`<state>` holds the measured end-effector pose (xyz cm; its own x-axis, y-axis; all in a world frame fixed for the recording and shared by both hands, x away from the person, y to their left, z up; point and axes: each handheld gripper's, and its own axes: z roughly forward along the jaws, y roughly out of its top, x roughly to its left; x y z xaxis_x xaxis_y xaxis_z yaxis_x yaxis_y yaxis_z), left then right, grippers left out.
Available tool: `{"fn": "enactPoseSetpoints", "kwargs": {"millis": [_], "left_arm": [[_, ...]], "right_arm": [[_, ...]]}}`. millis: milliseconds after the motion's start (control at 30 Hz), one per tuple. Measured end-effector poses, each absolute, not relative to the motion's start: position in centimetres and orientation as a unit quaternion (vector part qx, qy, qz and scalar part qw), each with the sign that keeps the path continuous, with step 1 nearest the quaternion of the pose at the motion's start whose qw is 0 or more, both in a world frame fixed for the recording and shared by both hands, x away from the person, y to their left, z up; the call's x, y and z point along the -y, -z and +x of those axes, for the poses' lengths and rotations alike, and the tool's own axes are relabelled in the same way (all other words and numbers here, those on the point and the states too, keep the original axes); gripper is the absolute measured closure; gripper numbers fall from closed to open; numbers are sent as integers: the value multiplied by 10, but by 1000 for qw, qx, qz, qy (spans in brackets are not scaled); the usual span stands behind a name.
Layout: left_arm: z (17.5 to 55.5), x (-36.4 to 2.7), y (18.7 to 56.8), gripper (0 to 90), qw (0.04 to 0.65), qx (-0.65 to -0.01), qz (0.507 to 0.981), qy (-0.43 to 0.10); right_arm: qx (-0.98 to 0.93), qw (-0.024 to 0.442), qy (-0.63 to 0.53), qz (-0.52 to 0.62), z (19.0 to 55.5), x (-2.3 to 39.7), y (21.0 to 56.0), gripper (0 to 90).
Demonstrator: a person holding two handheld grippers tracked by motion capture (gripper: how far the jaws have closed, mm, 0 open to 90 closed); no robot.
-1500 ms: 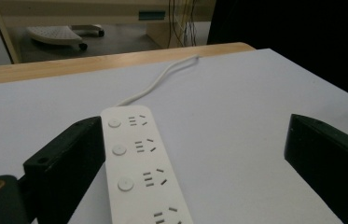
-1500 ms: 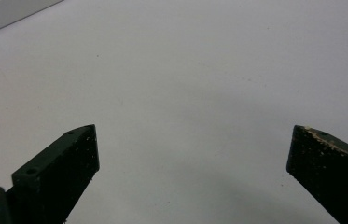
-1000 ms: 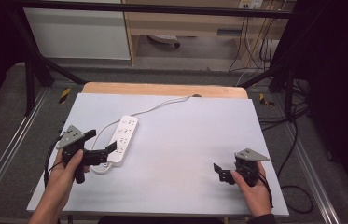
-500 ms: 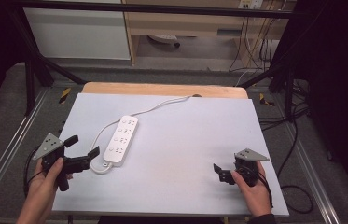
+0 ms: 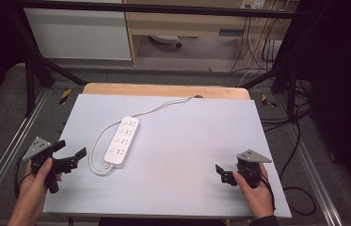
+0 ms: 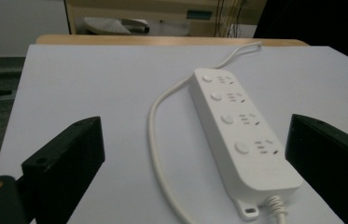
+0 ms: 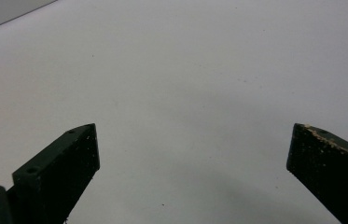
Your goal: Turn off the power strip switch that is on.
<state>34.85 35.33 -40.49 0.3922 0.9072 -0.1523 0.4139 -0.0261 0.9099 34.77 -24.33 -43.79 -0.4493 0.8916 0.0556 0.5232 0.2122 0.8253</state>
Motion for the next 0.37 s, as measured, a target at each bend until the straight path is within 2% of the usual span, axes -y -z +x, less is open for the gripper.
{"fn": "enactPoseSetpoints", "kwargs": {"millis": [367], "left_arm": [[353,-365,428,53,459,-514,685,-238]], "right_arm": [[-736,249,-378,504,353,251,446,45]]}}
